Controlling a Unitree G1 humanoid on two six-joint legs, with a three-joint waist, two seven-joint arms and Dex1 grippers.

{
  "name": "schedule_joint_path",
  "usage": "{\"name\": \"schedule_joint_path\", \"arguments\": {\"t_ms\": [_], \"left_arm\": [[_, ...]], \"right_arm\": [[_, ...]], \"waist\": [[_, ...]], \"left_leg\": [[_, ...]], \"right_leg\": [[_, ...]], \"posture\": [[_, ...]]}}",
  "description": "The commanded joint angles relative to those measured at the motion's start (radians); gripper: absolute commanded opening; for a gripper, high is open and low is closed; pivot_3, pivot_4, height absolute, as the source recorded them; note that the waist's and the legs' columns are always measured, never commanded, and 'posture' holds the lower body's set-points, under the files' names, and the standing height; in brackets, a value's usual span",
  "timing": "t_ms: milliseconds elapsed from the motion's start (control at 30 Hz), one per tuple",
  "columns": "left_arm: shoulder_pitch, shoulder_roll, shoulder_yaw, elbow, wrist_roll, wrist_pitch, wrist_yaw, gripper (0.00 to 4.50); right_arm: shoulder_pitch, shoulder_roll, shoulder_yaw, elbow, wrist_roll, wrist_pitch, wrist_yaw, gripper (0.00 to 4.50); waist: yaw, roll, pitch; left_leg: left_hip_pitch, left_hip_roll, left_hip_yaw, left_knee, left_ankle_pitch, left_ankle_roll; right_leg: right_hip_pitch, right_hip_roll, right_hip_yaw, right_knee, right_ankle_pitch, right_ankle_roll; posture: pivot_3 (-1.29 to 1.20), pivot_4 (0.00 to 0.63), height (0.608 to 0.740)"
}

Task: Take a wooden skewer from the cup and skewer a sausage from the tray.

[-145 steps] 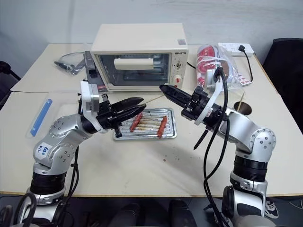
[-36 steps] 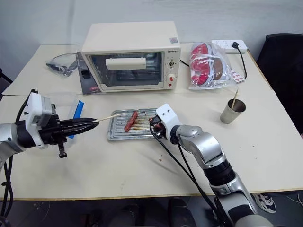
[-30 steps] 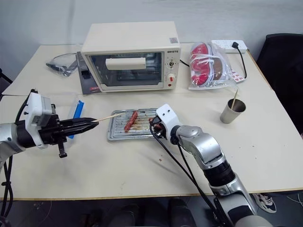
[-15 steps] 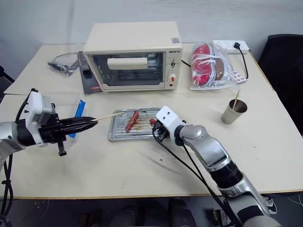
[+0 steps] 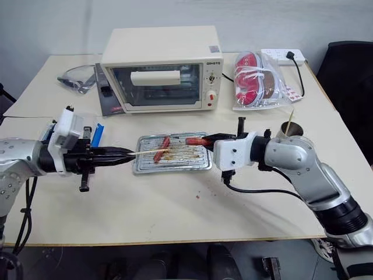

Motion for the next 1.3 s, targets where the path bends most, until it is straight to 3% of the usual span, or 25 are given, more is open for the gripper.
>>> {"name": "schedule_joint_path", "arguments": {"t_ms": [33, 567, 1300], "left_arm": [[-0.035, -0.011, -0.024, 0.014, 0.014, -0.022, -0.022, 0.00], [-0.103, -0.037, -0.070, 0.081, 0.076, -0.072, -0.074, 0.00], [-0.139, -0.083, -0.106, 0.080, 0.097, -0.079, -0.073, 0.00]], "right_arm": [[0.009, -0.008, -0.058, -0.019, -0.006, -0.074, 0.012, 0.36], [0.071, -0.010, -0.112, -0.049, -0.055, -0.148, 0.034, 0.36], [0.091, 0.068, -0.097, -0.128, -0.105, -0.104, 0.012, 0.36]], "waist": [[0.000, 0.000, 0.000], [0.002, 0.000, 0.000], [0.002, 0.000, 0.000]], "left_leg": [[0.000, 0.000, 0.000, 0.001, 0.000, 0.000], [-0.005, 0.000, -0.002, 0.009, -0.001, 0.001], [-0.006, 0.000, -0.002, 0.010, -0.001, 0.001]], "right_leg": [[0.000, 0.000, 0.000, 0.000, 0.000, 0.000], [-0.002, 0.000, -0.001, 0.003, 0.000, 0.000], [-0.002, 0.000, -0.002, 0.004, 0.000, 0.000]], "posture": [[0.00, 0.150, 0.740], [0.00, 0.150, 0.740], [0.00, 0.150, 0.740]]}}
